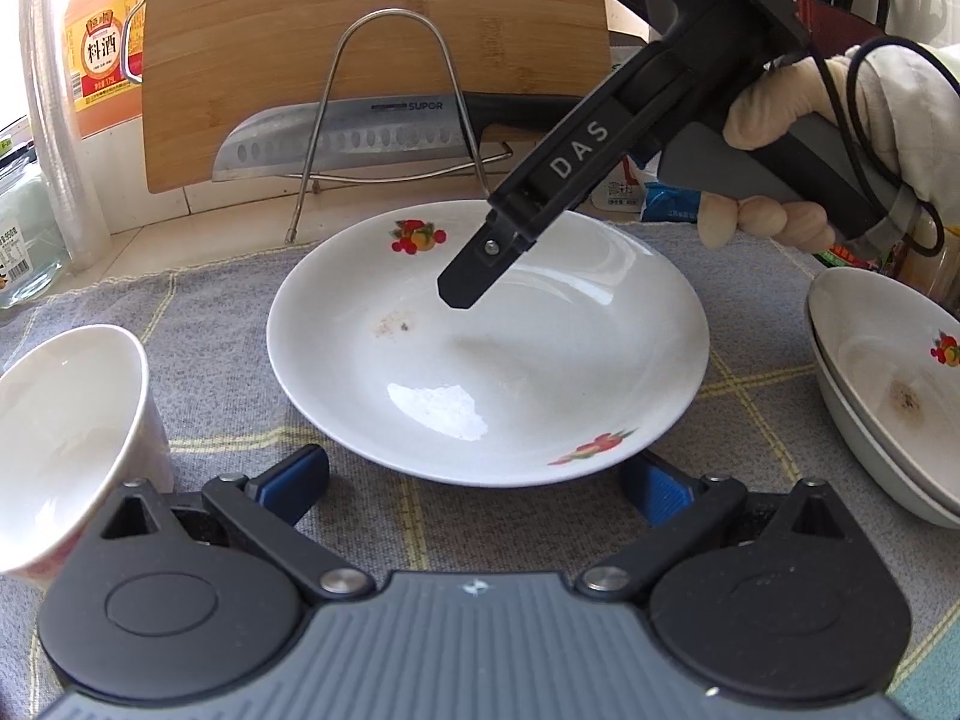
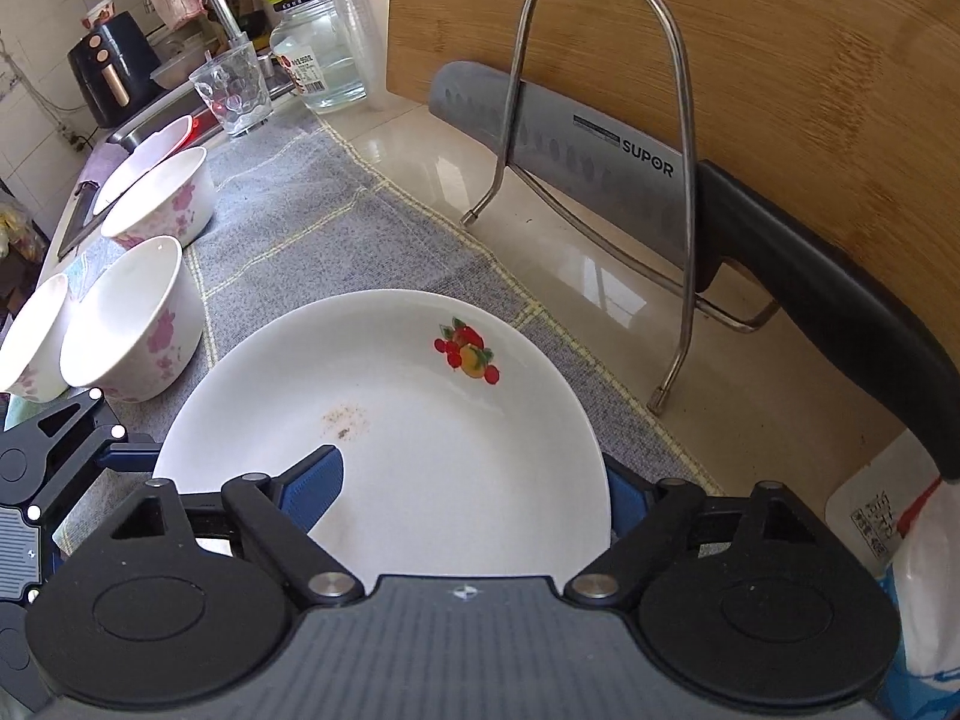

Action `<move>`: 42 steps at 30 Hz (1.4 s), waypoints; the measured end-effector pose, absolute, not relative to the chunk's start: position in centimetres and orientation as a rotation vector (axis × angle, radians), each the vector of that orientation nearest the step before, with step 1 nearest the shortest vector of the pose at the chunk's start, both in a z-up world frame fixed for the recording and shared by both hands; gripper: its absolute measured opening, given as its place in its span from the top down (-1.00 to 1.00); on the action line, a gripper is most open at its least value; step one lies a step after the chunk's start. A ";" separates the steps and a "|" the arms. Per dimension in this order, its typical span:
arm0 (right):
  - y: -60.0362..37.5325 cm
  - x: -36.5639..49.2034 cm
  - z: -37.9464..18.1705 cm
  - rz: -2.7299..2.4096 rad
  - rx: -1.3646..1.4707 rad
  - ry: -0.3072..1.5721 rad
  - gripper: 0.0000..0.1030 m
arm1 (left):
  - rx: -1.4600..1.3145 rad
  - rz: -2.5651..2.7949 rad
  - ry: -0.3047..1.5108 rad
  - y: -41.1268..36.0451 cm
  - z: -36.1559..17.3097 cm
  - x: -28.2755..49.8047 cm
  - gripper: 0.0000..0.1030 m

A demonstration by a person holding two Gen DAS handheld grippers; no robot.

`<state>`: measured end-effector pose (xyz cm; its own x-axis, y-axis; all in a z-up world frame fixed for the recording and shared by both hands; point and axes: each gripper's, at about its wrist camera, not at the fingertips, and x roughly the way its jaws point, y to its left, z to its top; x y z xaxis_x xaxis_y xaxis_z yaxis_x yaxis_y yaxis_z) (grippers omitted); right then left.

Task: Organize plates and bowls
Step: 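Close the right tool on the flowered plate's rim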

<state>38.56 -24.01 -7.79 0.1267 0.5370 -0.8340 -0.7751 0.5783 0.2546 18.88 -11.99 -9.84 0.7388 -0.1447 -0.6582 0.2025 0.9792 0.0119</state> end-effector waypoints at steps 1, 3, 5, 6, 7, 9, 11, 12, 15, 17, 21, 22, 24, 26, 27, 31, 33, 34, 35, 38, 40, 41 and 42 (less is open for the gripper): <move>-23.9 38.8 -7.8 0.980 -0.268 1.077 -0.72 | 0.086 -0.192 0.713 -12.0 -9.9 18.9 -1.00; -23.8 39.1 -7.8 0.996 -0.264 1.080 -0.71 | 0.087 -0.192 0.710 -11.9 -9.9 19.0 -0.99; -23.7 39.5 -7.8 1.011 -0.256 1.086 -0.70 | 0.088 -0.191 0.707 -11.9 -9.9 19.0 -0.98; -23.6 39.7 -7.8 1.020 -0.250 1.091 -0.69 | 0.086 -0.192 0.706 -11.9 -9.9 19.0 -0.97; -23.6 39.9 -7.9 1.027 -0.246 1.096 -0.69 | 0.088 -0.193 0.706 -12.0 -9.9 19.0 -0.97; -23.7 40.2 -7.8 1.041 -0.235 1.107 -0.68 | 0.094 -0.193 0.703 -12.1 -9.9 19.0 -0.96; -23.6 40.6 -7.8 1.058 -0.222 1.126 -0.68 | 0.108 -0.191 0.695 -12.2 -9.8 18.8 -0.96; -23.6 40.7 -7.8 1.064 -0.219 1.133 -0.68 | 0.116 -0.191 0.690 -12.3 -9.8 18.8 -0.96; -23.6 41.1 -7.8 1.082 -0.208 1.159 -0.68 | 0.130 -0.191 0.679 -12.5 -9.8 18.6 -0.96; -23.6 41.3 -7.8 1.092 -0.203 1.171 -0.68 | 0.134 -0.193 0.673 -12.6 -9.8 18.6 -0.96; -23.6 41.4 -7.7 1.104 -0.212 1.183 -0.69 | 0.148 -0.197 0.661 -12.9 -9.7 18.0 -0.95; -23.5 41.4 -7.7 1.105 -0.217 1.184 -0.69 | 0.145 -0.199 0.661 -12.9 -9.7 18.0 -0.95; -23.5 41.3 -7.6 1.105 -0.225 1.184 -0.69 | 0.145 -0.202 0.661 -12.9 -9.7 17.9 -0.95; -23.5 41.3 -7.7 1.102 -0.222 1.183 -0.69 | 0.144 -0.206 0.660 -12.8 -9.7 18.0 -0.95; -23.5 41.2 -7.7 1.102 -0.223 1.182 -0.70 | 0.146 -0.208 0.661 -12.8 -9.7 17.9 -0.95; -23.5 41.1 -7.7 1.100 -0.218 1.184 -0.70 | 0.148 -0.210 0.669 -12.7 -9.6 18.1 -0.95; -23.5 41.0 -7.7 1.096 -0.217 1.186 -0.70 | 0.149 -0.213 0.678 -12.7 -9.5 18.1 -0.95; -23.4 40.9 -7.6 1.096 -0.221 1.186 -0.70 | 0.150 -0.215 0.681 -12.6 -9.4 18.1 -0.95; -23.4 40.7 -7.6 1.096 -0.220 1.186 -0.70 | 0.151 -0.217 0.684 -12.6 -9.4 18.1 -0.95; -23.4 40.4 -7.6 1.093 -0.216 1.192 -0.70 | 0.155 -0.225 0.691 -12.5 -9.2 17.8 -0.95; -23.4 39.9 -7.5 1.089 -0.218 1.193 -0.70 | 0.153 -0.232 0.696 -12.3 -9.1 17.6 -0.95; -23.4 39.7 -7.4 1.088 -0.217 1.192 -0.70 | 0.152 -0.235 0.698 -12.3 -9.1 17.5 -0.95; -23.5 39.6 -7.3 1.087 -0.214 1.193 -0.70 | 0.152 -0.236 0.700 -12.3 -9.1 17.4 -0.95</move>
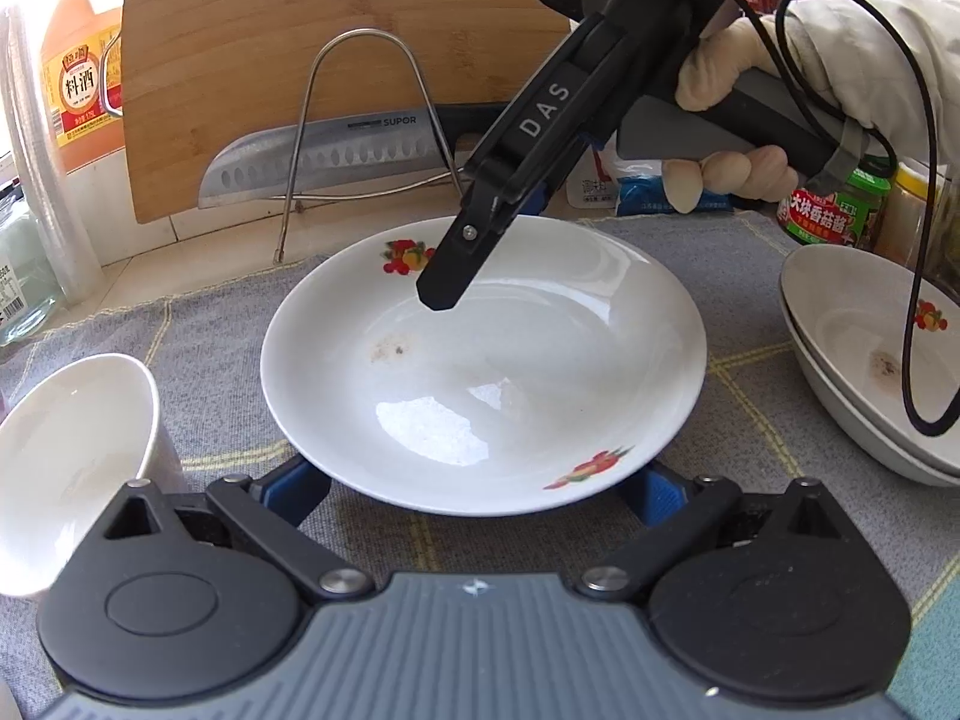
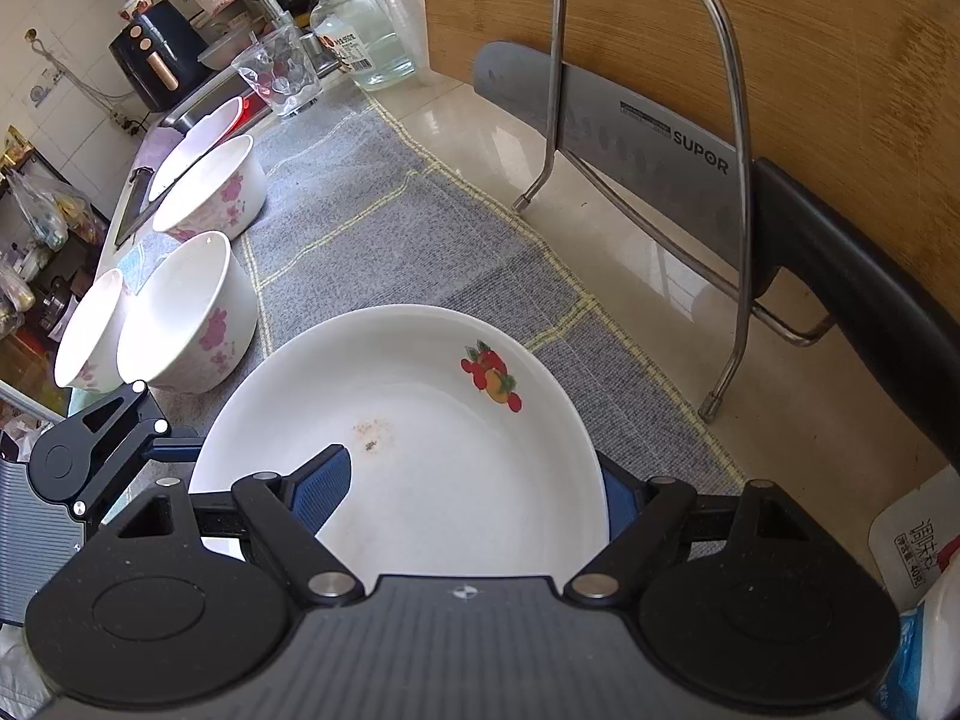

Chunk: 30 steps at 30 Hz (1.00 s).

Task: Organize plates and bowls
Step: 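Close the right tool on the flowered plate's rim, then lift the plate with the right tool and carry it toward the plate stack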

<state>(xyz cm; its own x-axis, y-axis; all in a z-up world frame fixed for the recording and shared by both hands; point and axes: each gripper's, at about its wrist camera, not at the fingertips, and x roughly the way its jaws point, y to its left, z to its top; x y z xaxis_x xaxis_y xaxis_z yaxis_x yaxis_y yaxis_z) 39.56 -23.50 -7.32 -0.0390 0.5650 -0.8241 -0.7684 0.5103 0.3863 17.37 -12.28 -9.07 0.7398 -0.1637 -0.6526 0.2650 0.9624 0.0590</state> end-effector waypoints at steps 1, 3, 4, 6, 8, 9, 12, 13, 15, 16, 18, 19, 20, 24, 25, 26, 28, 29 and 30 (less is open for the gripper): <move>-23.6 39.4 -7.2 1.087 -0.212 1.193 -0.70 | 0.154 -0.237 0.702 -12.3 -9.0 17.1 -0.95; -23.6 39.0 -7.0 1.085 -0.214 1.192 -0.70 | 0.158 -0.242 0.701 -12.3 -8.9 16.8 -0.95; -23.7 38.7 -6.8 1.083 -0.215 1.190 -0.70 | 0.158 -0.244 0.700 -12.3 -8.7 16.6 -0.95; -23.7 38.2 -6.5 1.080 -0.216 1.189 -0.70 | 0.160 -0.252 0.697 -12.3 -8.4 16.1 -0.95; -23.8 37.8 -6.2 1.076 -0.216 1.183 -0.70 | 0.166 -0.259 0.694 -12.2 -8.0 15.7 -0.95; -23.9 37.5 -6.0 1.073 -0.213 1.179 -0.70 | 0.170 -0.262 0.692 -12.2 -7.8 15.5 -0.95; -24.3 36.8 -5.3 1.067 -0.197 1.168 -0.70 | 0.183 -0.271 0.691 -12.2 -7.2 15.1 -0.95; -24.4 36.6 -5.1 1.064 -0.196 1.164 -0.70 | 0.187 -0.275 0.690 -12.2 -7.0 14.9 -0.95; -24.7 35.9 -4.6 1.057 -0.195 1.153 -0.70 | 0.195 -0.285 0.686 -12.4 -6.7 14.6 -0.95; -25.0 35.6 -4.4 1.052 -0.193 1.150 -0.70 | 0.200 -0.292 0.683 -12.4 -6.5 14.4 -0.95; -25.4 35.1 -4.0 1.043 -0.184 1.146 -0.70 | 0.207 -0.306 0.680 -12.5 -6.1 14.1 -0.95; -25.7 34.8 -3.9 1.036 -0.178 1.144 -0.70 | 0.211 -0.314 0.680 -12.6 -5.9 13.9 -0.95; -25.9 34.5 -3.8 1.031 -0.175 1.142 -0.70 | 0.214 -0.321 0.680 -12.7 -5.8 13.7 -0.95; -27.0 33.4 -3.3 1.004 -0.158 1.133 -0.70 | 0.230 -0.353 0.669 -13.2 -5.1 13.0 -0.95; -27.3 33.1 -3.1 0.995 -0.151 1.130 -0.70 | 0.235 -0.361 0.666 -13.4 -5.0 12.8 -0.95; -27.6 32.8 -2.9 0.988 -0.146 1.126 -0.70 | 0.240 -0.368 0.663 -13.5 -4.9 12.6 -0.95; -28.3 32.2 -2.5 0.973 -0.136 1.118 -0.70 | 0.251 -0.386 0.659 -13.8 -4.7 12.3 -0.95; -28.5 32.0 -2.3 0.966 -0.133 1.116 -0.70 | 0.255 -0.395 0.656 -13.9 -4.5 12.1 -0.95; -28.8 31.6 -2.1 0.956 -0.132 1.112 -0.70 | 0.257 -0.403 0.653 -14.1 -4.5 11.9 -0.95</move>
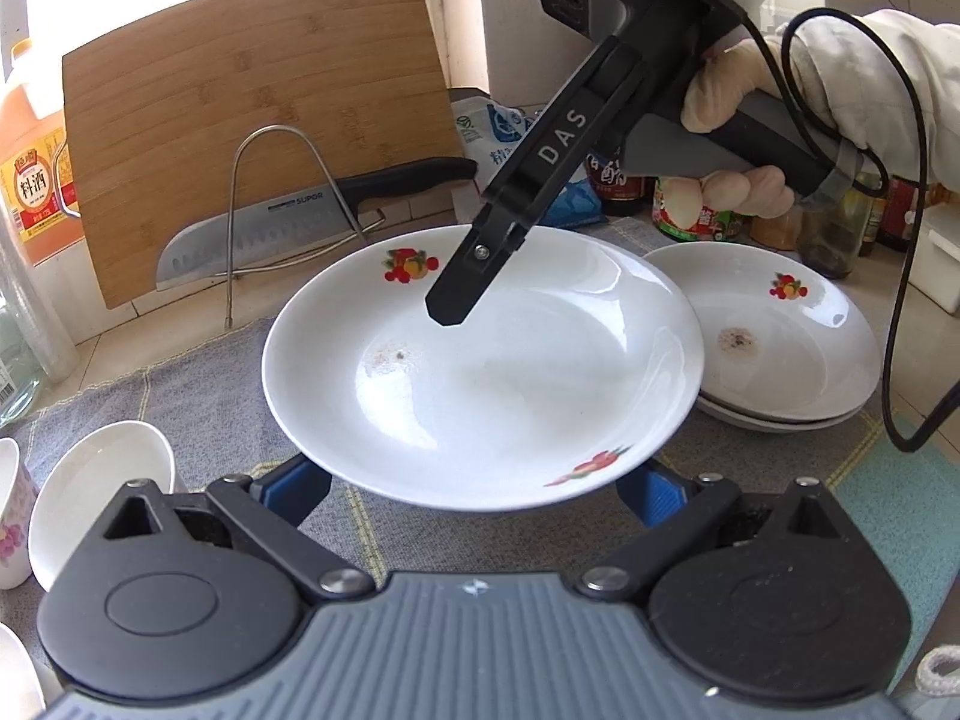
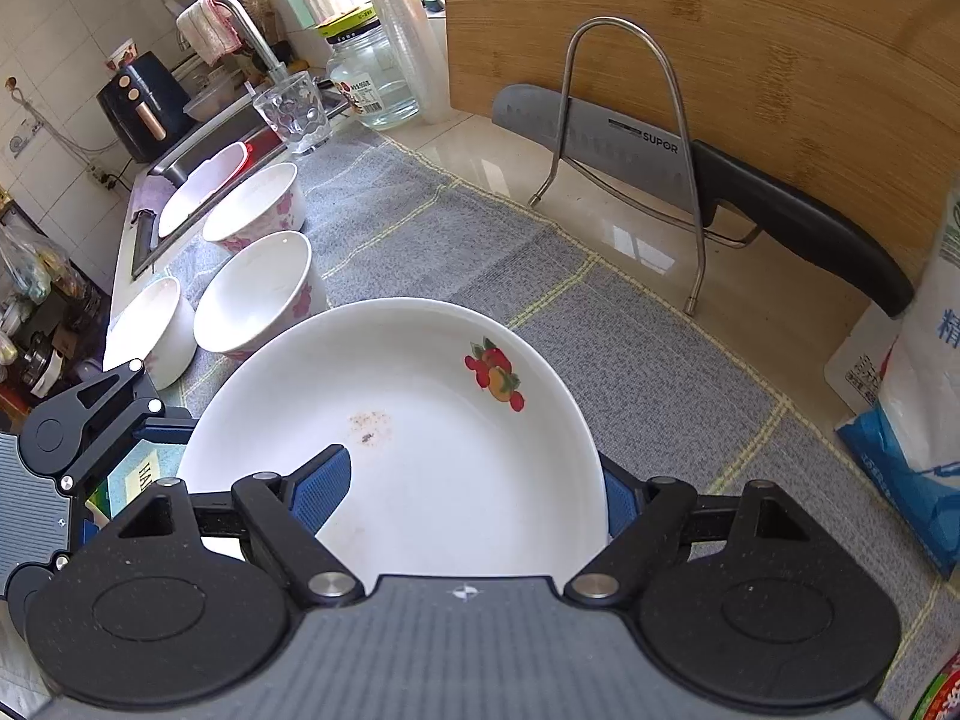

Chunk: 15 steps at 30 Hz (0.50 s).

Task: Organize plates and bowls
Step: 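Lift the plate with the right tool and carry it toward the plate stack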

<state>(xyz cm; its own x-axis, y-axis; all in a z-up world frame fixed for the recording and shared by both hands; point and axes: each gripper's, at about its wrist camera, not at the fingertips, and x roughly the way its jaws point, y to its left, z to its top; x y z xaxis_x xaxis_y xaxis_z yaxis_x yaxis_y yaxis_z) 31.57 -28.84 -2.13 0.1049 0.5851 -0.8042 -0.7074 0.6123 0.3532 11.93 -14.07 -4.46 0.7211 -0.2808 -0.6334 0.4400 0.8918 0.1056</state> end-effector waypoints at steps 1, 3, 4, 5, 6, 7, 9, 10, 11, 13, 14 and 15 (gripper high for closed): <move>-29.1 31.3 -2.0 0.947 -0.129 1.110 -0.70 | 0.261 -0.415 0.651 -14.2 -4.3 11.8 -0.95; -29.9 30.6 -1.8 0.928 -0.122 1.108 -0.70 | 0.265 -0.435 0.647 -14.6 -4.2 11.6 -0.95; -30.3 30.4 -1.7 0.917 -0.117 1.108 -0.70 | 0.268 -0.448 0.646 -14.8 -4.1 11.5 -0.95; -30.8 30.0 -1.6 0.908 -0.112 1.107 -0.70 | 0.270 -0.460 0.646 -15.0 -4.0 11.4 -0.95; -31.1 29.8 -1.6 0.898 -0.109 1.106 -0.70 | 0.271 -0.472 0.645 -15.3 -4.0 11.3 -0.95; -31.6 29.4 -1.5 0.884 -0.104 1.105 -0.70 | 0.275 -0.484 0.645 -15.5 -4.0 11.3 -0.95; -32.5 28.9 -1.4 0.862 -0.091 1.103 -0.70 | 0.285 -0.509 0.646 -16.1 -4.0 11.3 -0.95; -33.1 28.6 -1.3 0.846 -0.085 1.103 -0.70 | 0.289 -0.522 0.645 -16.4 -4.0 11.2 -0.95; -33.6 28.3 -1.3 0.833 -0.078 1.102 -0.70 | 0.293 -0.535 0.643 -16.7 -4.0 11.2 -0.95; -34.7 27.7 -1.2 0.805 -0.066 1.100 -0.70 | 0.303 -0.565 0.637 -17.4 -3.9 11.0 -0.95; -35.3 27.4 -1.1 0.791 -0.058 1.099 -0.70 | 0.307 -0.578 0.633 -17.8 -3.8 10.8 -0.95; -35.8 27.1 -1.1 0.779 -0.052 1.098 -0.70 | 0.313 -0.594 0.630 -18.2 -3.8 10.7 -0.95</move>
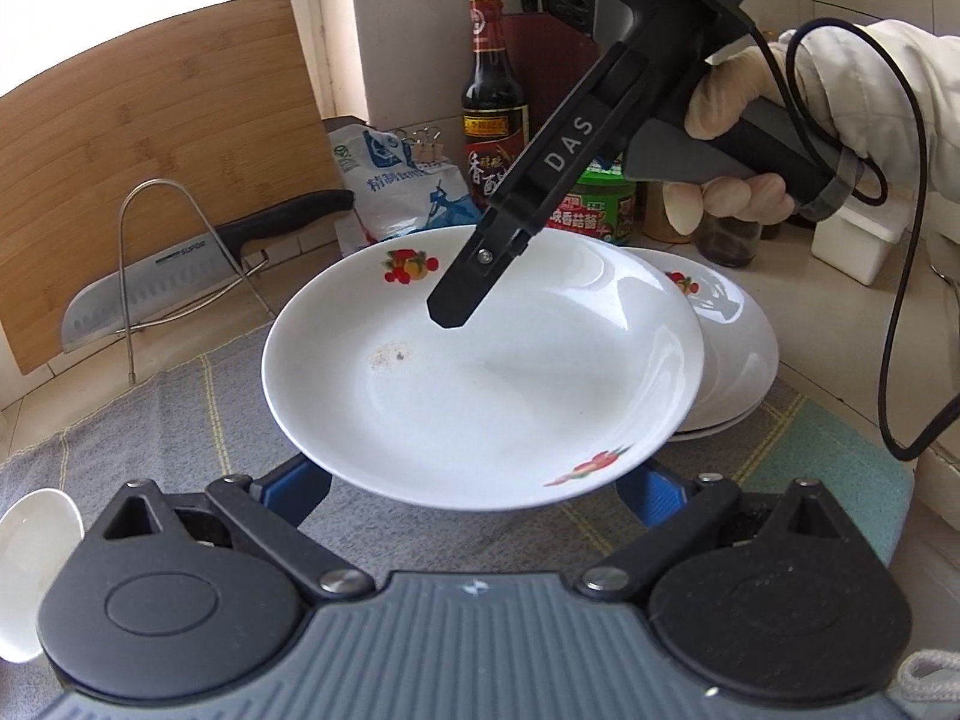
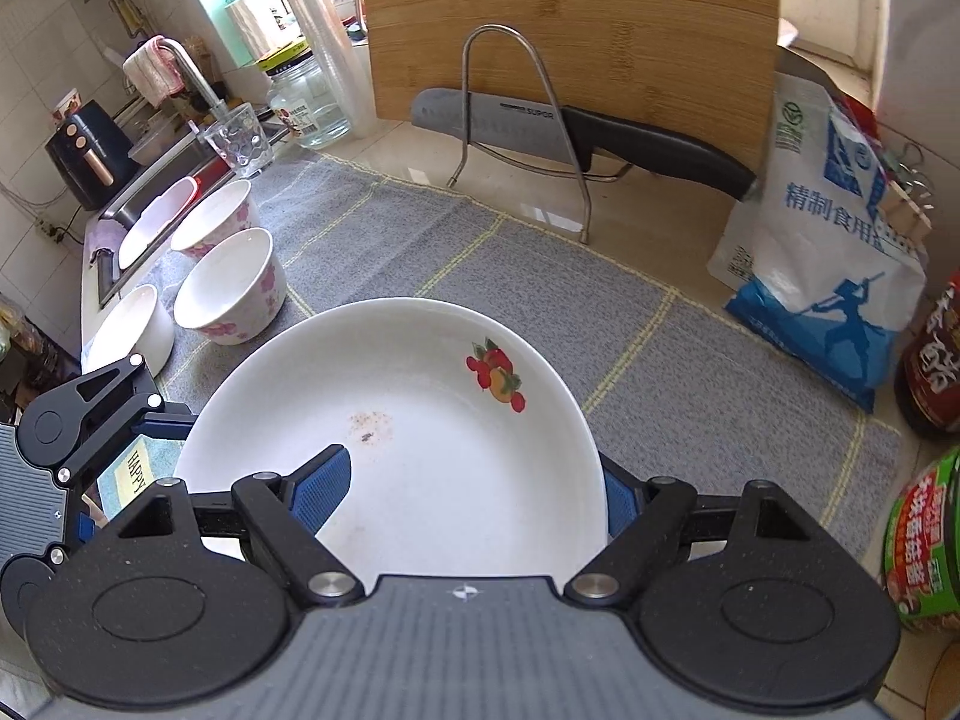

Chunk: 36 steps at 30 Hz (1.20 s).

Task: Organize plates and bowls
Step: 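Lift the plate with the right tool and carry it toward the plate stack, then lower the held plate onto the stack and open the right tool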

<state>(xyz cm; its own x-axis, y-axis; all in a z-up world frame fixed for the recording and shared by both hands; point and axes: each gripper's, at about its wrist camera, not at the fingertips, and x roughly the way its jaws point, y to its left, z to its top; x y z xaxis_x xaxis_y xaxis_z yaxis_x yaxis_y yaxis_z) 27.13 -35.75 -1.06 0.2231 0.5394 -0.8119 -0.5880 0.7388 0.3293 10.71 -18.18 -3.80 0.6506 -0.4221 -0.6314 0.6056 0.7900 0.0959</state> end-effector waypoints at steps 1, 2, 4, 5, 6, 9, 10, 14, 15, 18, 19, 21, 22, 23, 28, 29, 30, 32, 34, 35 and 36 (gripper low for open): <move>-36.4 26.7 -1.0 0.761 -0.041 1.096 -0.70 | 0.317 -0.609 0.629 -18.5 -3.8 10.7 -0.95; -37.0 26.4 -1.0 0.747 -0.033 1.095 -0.70 | 0.320 -0.624 0.627 -18.9 -3.8 10.7 -0.95; -38.1 25.9 -0.9 0.720 -0.020 1.094 -0.70 | 0.328 -0.653 0.628 -19.6 -4.0 10.8 -0.95; -38.6 25.6 -0.9 0.706 -0.014 1.095 -0.70 | 0.331 -0.665 0.629 -19.8 -4.1 10.9 -0.95; -39.1 25.3 -0.9 0.693 -0.010 1.095 -0.70 | 0.335 -0.680 0.629 -20.1 -4.2 11.0 -0.95; -40.5 24.6 -1.2 0.656 0.011 1.100 -0.70 | 0.343 -0.715 0.632 -20.8 -4.4 11.0 -0.95; -41.0 24.4 -1.3 0.644 0.017 1.102 -0.70 | 0.347 -0.728 0.634 -21.0 -4.5 10.9 -0.95; -42.6 23.6 -2.0 0.606 0.042 1.113 -0.70 | 0.360 -0.768 0.648 -21.8 -5.0 11.2 -0.95; -43.0 23.5 -2.1 0.600 0.049 1.115 -0.70 | 0.364 -0.775 0.650 -21.9 -5.0 11.3 -0.95; -44.0 23.3 -2.6 0.583 0.065 1.121 -0.70 | 0.372 -0.791 0.654 -22.1 -5.1 11.5 -0.95; -44.2 23.3 -2.7 0.580 0.068 1.122 -0.70 | 0.372 -0.793 0.656 -22.2 -5.1 11.6 -0.95; -44.6 23.2 -3.0 0.573 0.076 1.125 -0.70 | 0.375 -0.798 0.660 -22.3 -5.1 11.8 -0.95; -44.8 23.3 -3.1 0.570 0.080 1.126 -0.70 | 0.377 -0.799 0.661 -22.3 -5.1 11.9 -0.95; -45.0 23.3 -3.3 0.569 0.084 1.127 -0.70 | 0.379 -0.799 0.661 -22.2 -5.1 12.0 -0.95; -45.5 23.4 -4.0 0.564 0.106 1.133 -0.70 | 0.386 -0.798 0.666 -22.4 -5.1 12.4 -0.95; -45.6 23.4 -4.1 0.565 0.108 1.135 -0.70 | 0.388 -0.799 0.666 -22.4 -5.1 12.5 -0.95; -45.6 23.4 -4.2 0.564 0.109 1.137 -0.70 | 0.388 -0.800 0.667 -22.5 -5.1 12.5 -0.95; -45.7 23.4 -4.4 0.561 0.107 1.141 -0.70 | 0.392 -0.802 0.669 -22.5 -5.1 12.5 -0.95; -45.8 23.4 -4.4 0.562 0.114 1.139 -0.70 | 0.394 -0.801 0.672 -22.6 -5.1 12.5 -0.95; -45.9 23.4 -4.3 0.561 0.115 1.138 -0.70 | 0.393 -0.804 0.675 -22.7 -5.1 12.6 -0.95; -45.9 23.4 -4.3 0.561 0.115 1.137 -0.70 | 0.390 -0.807 0.677 -22.6 -5.1 12.7 -0.95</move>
